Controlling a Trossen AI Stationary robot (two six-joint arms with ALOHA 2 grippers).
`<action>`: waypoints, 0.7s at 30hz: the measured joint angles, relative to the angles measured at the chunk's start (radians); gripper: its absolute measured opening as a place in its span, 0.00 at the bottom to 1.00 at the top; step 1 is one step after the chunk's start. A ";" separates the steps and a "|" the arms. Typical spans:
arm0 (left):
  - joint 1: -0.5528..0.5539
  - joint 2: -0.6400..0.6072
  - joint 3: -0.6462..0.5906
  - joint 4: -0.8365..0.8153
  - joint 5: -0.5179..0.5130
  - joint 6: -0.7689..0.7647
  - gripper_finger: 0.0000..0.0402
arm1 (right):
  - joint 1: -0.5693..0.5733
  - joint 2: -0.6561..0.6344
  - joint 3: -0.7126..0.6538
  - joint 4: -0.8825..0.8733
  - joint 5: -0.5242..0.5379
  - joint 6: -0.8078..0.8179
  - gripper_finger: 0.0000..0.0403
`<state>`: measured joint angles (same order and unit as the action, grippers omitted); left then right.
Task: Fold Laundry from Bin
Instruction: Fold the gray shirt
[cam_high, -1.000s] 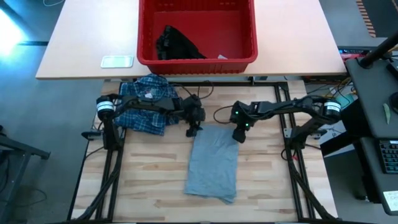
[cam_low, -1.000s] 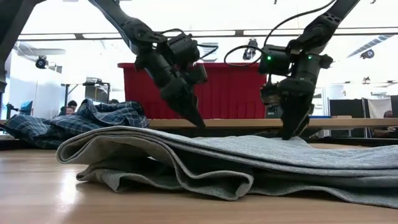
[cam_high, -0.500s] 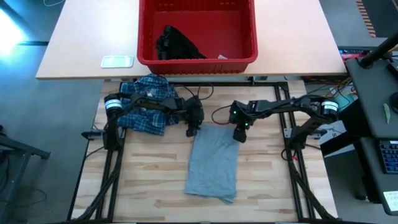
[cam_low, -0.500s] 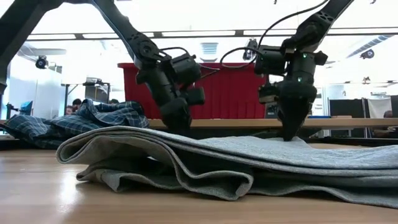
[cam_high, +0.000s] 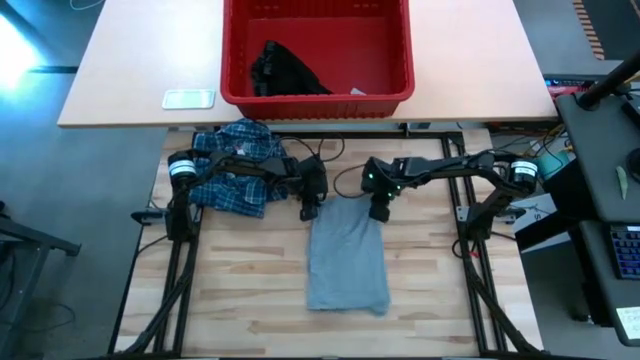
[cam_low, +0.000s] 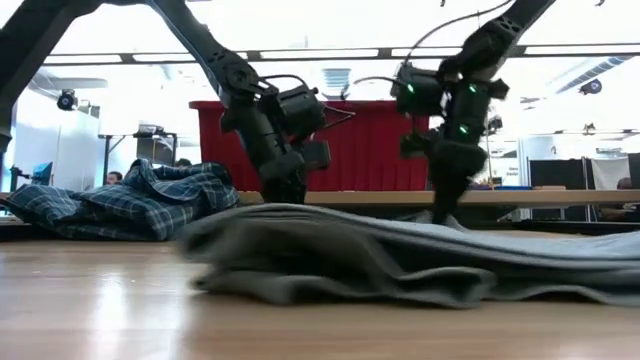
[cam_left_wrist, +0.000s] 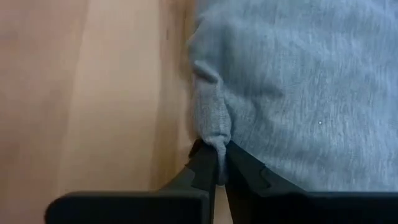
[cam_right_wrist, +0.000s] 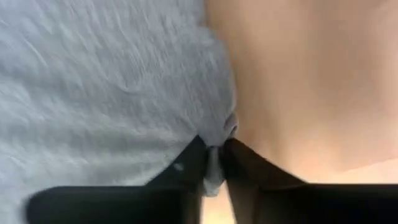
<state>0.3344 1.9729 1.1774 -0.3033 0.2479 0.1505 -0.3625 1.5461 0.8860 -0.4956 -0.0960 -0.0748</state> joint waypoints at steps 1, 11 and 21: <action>0.005 -0.011 0.013 -0.033 -0.023 0.010 0.01 | -0.005 -0.005 0.027 -0.011 0.022 -0.020 0.07; 0.103 -0.092 0.284 -0.350 -0.181 0.128 0.00 | -0.091 -0.032 0.300 -0.271 0.183 -0.173 0.03; -0.073 -0.259 0.336 -0.511 -0.152 -0.001 0.00 | 0.042 -0.247 0.224 -0.390 0.052 -0.007 0.02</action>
<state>0.2617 1.7135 1.5130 -0.8140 0.0956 0.1500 -0.3201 1.2991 1.1096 -0.8858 -0.0442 -0.0822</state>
